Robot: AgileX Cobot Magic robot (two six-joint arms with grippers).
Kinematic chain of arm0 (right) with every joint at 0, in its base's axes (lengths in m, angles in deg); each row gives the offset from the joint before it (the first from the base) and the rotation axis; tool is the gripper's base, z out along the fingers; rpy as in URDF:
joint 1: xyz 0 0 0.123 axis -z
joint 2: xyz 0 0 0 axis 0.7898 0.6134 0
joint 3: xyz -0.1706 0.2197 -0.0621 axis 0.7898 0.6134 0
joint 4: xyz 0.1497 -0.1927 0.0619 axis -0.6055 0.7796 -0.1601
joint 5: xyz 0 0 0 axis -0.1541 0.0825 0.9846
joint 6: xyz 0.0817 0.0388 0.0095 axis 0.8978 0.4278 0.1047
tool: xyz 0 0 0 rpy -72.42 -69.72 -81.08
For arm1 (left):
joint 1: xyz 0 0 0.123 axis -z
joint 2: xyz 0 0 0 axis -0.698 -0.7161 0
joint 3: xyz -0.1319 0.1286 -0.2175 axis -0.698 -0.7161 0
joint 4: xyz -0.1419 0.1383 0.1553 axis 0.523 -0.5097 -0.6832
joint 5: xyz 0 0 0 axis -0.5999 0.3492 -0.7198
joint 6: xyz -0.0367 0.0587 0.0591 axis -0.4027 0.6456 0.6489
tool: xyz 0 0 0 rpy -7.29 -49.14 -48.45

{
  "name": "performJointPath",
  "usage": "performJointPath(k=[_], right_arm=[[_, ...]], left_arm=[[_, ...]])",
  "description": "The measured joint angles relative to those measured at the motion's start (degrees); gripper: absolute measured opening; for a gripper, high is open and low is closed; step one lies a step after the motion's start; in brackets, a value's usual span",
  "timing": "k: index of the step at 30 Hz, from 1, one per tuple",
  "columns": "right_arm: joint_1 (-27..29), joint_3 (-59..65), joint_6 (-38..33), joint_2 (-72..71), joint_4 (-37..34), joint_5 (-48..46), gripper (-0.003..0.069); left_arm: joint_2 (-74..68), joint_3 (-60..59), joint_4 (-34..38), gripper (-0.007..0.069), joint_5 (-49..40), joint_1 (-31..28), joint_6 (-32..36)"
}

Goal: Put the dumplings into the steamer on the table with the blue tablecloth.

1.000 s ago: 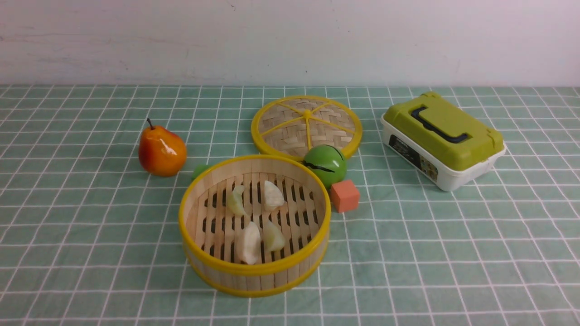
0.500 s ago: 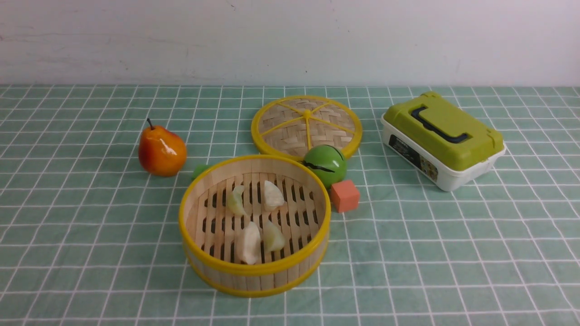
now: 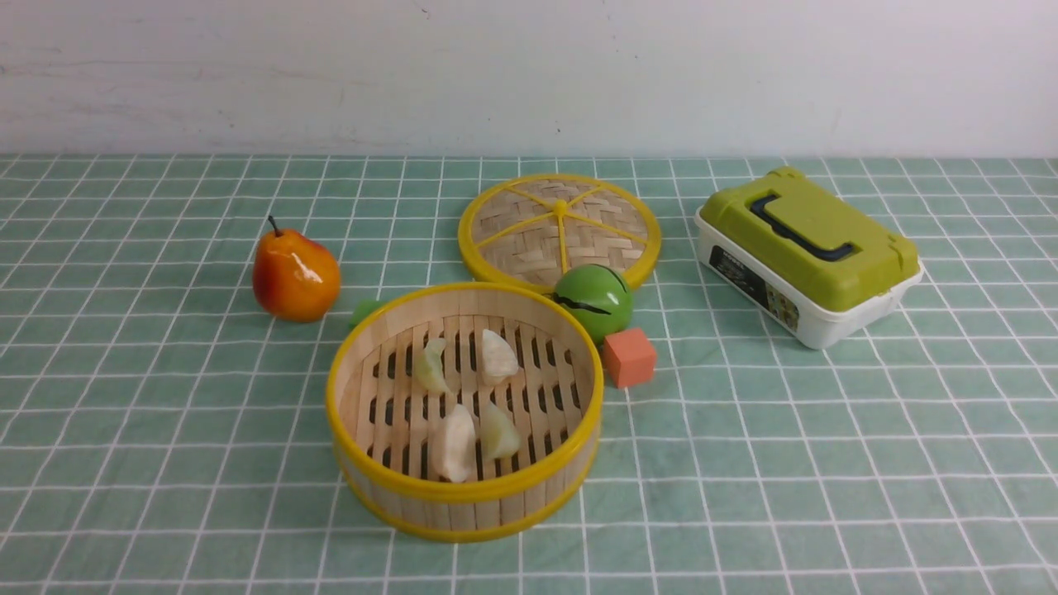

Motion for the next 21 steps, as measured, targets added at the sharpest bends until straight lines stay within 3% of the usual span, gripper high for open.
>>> performJointPath(k=[5,10,11,16,21], right_arm=[[0.0,0.0,0.0,0.0,0.0,-0.03,0.0024],[0.0,0.0,0.0,0.0,0.0,-0.03,0.0031],[0.0,0.0,0.0,0.0,0.0,-0.03,0.0032],[0.0,0.0,0.0,0.0,0.0,-0.03,0.0041],[0.0,0.0,0.0,0.0,0.0,-0.03,0.0042]], left_arm=[[1.47,-2.34,0.23,0.0199,0.63,-1.32,0.0],[4.61,-6.08,3.19,0.02,0.64,-9.23,0.0],[6.87,-7.31,6.66,0.02,1.39,-13.73,0.54],[12.09,-10.47,22.7,0.019,10.05,-24.15,8.74],[12.11,-11.92,33.25,0.0089,14.57,-27.46,20.41]])
